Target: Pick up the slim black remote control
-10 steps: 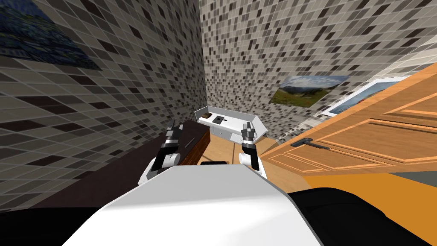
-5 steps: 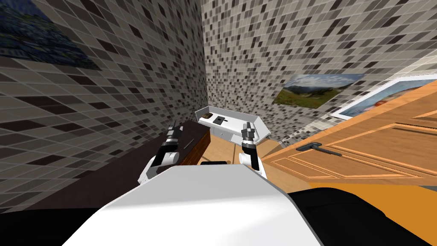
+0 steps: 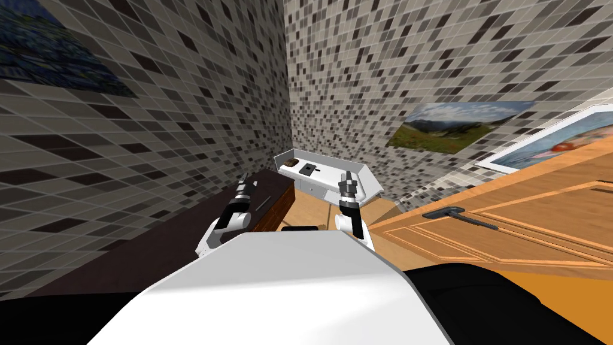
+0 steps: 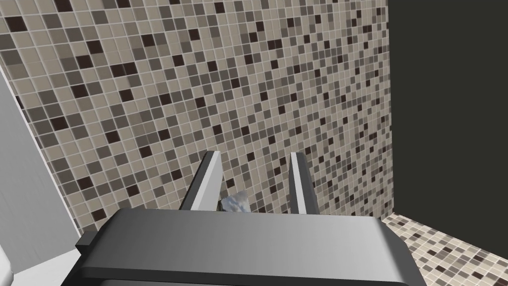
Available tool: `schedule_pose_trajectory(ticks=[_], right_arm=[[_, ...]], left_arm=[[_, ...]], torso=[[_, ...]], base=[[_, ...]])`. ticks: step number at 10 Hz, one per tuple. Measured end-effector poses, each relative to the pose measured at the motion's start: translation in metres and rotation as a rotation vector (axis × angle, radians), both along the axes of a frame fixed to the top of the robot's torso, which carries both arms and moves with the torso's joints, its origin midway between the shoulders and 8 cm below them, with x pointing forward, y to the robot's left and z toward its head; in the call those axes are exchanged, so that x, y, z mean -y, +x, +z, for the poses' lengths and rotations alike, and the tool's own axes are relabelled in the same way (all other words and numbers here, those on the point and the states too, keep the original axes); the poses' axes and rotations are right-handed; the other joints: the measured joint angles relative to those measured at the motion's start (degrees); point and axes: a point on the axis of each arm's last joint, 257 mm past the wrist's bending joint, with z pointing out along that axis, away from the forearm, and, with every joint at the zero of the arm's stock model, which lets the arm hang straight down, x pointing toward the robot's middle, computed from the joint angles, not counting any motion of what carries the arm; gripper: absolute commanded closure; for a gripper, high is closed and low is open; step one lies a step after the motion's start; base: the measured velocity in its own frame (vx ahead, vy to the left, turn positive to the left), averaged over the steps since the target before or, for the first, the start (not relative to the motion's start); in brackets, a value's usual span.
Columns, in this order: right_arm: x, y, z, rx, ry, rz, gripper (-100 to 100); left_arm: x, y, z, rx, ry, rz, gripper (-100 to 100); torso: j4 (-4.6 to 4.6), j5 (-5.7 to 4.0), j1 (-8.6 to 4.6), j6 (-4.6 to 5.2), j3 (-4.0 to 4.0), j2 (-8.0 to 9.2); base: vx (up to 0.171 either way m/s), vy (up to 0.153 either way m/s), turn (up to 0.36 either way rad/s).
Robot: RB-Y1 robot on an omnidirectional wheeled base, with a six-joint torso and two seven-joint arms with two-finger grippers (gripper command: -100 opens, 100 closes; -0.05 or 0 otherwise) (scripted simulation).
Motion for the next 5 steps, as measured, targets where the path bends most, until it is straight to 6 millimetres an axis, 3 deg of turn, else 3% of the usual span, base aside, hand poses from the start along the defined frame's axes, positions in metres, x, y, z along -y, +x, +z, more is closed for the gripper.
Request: schedule_pose_trajectory(ticks=[5], right_arm=[[0.000,0.000,0.000,0.000,0.000,0.000,0]], left_arm=[[-0.029,0.009,-0.055,-0.152,-0.100,0.047,-100]], torso=[[-0.01,0.02,0.07,-0.01,-0.02,-0.03]], base=[[0.068,-0.026,0.042]])
